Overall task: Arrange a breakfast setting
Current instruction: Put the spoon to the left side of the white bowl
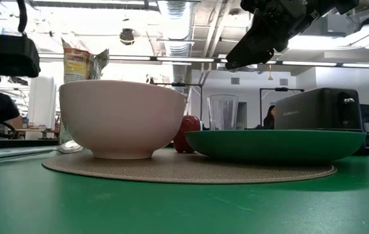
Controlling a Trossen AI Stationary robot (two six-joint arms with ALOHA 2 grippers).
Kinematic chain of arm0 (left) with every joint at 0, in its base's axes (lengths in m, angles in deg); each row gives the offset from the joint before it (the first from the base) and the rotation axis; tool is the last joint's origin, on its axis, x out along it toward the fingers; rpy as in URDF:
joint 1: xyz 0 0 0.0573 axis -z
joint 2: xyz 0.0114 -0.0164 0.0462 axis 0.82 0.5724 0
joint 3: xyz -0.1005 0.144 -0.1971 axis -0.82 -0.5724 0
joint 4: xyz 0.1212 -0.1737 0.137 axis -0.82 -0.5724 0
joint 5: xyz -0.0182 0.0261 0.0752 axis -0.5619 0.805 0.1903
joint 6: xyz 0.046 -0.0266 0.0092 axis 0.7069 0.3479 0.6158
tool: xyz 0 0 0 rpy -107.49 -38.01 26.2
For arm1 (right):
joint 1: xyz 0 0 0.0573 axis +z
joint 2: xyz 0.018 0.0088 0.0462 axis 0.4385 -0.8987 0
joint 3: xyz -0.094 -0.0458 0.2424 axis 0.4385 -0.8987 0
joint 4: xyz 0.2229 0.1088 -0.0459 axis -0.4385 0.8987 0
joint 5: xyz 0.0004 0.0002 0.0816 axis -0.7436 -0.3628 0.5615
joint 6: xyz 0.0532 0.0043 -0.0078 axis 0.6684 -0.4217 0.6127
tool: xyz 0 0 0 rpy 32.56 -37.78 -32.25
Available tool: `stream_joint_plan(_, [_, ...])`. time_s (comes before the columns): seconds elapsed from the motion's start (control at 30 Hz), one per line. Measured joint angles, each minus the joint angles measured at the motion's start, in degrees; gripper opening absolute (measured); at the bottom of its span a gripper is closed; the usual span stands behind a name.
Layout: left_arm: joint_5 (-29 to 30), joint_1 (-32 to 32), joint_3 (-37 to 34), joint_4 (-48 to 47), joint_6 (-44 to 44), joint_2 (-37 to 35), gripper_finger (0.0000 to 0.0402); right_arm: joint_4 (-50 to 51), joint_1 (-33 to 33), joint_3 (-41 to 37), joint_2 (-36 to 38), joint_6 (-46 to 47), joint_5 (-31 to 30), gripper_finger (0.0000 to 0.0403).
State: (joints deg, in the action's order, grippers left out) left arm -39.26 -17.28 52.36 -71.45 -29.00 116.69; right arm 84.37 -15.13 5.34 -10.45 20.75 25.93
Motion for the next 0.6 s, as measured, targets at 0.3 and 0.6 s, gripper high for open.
stream_joint_plan(0.3, [11.66, -1.10, 0.01, 1.94, 7.50, -4.57, 0.0057, 0.00, -0.02, 0.00, 0.00, 0.00, -0.15, 0.0221])
stream_joint_plan(0.6, [8.87, -4.44, -0.20, 2.45, 10.54, 3.11, 0.0057, -0.04, -0.02, 0.00, 0.00, 0.00, -0.15, 0.0221])
